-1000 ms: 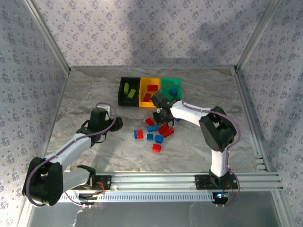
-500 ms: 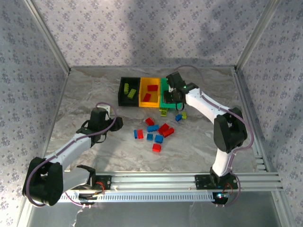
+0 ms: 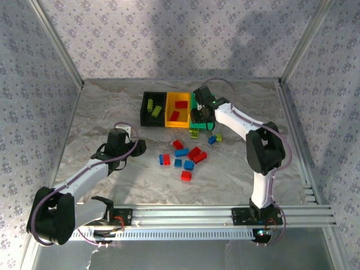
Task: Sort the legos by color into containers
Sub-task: Pick up the lego from the center of the table.
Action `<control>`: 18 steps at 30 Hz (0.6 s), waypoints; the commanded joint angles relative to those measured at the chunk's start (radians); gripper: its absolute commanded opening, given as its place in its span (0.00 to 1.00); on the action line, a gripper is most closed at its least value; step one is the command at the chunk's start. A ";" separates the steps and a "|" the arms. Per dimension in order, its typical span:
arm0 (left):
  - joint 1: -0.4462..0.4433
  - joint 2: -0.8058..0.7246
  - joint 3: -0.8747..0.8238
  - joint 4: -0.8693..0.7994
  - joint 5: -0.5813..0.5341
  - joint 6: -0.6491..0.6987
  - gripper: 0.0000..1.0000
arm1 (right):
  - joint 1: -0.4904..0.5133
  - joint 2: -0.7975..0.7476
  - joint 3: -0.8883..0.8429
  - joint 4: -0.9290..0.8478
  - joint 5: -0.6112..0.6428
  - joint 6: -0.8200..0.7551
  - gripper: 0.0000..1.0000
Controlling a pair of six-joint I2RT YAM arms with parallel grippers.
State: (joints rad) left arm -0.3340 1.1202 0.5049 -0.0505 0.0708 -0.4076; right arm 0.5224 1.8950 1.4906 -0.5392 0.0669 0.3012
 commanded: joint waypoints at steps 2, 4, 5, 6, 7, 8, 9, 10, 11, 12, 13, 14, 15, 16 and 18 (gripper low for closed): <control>-0.007 -0.002 0.001 0.032 0.026 0.013 0.62 | 0.099 -0.156 -0.132 -0.006 -0.026 -0.052 0.50; -0.010 0.003 0.003 0.034 0.027 0.013 0.62 | 0.145 -0.196 -0.188 -0.011 -0.064 -0.098 0.53; -0.011 0.006 0.004 0.035 0.027 0.013 0.62 | 0.166 -0.212 -0.214 -0.015 -0.094 -0.126 0.55; -0.013 0.007 0.006 0.035 0.030 0.012 0.62 | 0.180 -0.223 -0.233 -0.018 -0.123 -0.149 0.57; -0.014 0.009 0.006 0.037 0.029 0.012 0.62 | 0.196 -0.228 -0.250 -0.025 -0.156 -0.177 0.57; -0.016 0.012 0.006 0.038 0.029 0.012 0.62 | 0.214 -0.228 -0.260 -0.037 -0.163 -0.199 0.57; -0.016 0.016 0.007 0.038 0.030 0.012 0.62 | 0.232 -0.224 -0.259 -0.056 -0.150 -0.214 0.58; -0.017 0.020 0.009 0.038 0.031 0.012 0.62 | 0.256 -0.215 -0.254 -0.082 -0.133 -0.234 0.58; -0.019 0.025 0.011 0.038 0.031 0.012 0.62 | 0.272 -0.203 -0.247 -0.097 -0.118 -0.255 0.58; -0.018 0.026 0.012 0.039 0.031 0.013 0.62 | 0.285 -0.191 -0.239 -0.107 -0.100 -0.271 0.58; -0.020 0.027 0.012 0.040 0.031 0.013 0.62 | 0.298 -0.173 -0.222 -0.123 -0.084 -0.291 0.58; -0.020 0.028 0.012 0.039 0.030 0.013 0.62 | 0.307 -0.151 -0.203 -0.138 -0.074 -0.308 0.58; -0.020 0.029 0.012 0.038 0.028 0.015 0.62 | 0.312 -0.133 -0.186 -0.149 -0.063 -0.322 0.58; -0.020 0.027 0.013 0.035 0.025 0.016 0.62 | 0.318 -0.113 -0.168 -0.162 -0.050 -0.338 0.58; -0.020 0.025 0.012 0.031 0.018 0.019 0.62 | 0.328 -0.076 -0.127 -0.197 -0.030 -0.369 0.58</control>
State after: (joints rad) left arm -0.3492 1.1431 0.5034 -0.0429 0.0860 -0.4072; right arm 0.8429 1.7725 1.2991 -0.6548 -0.0135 0.0170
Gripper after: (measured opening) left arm 0.624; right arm 0.582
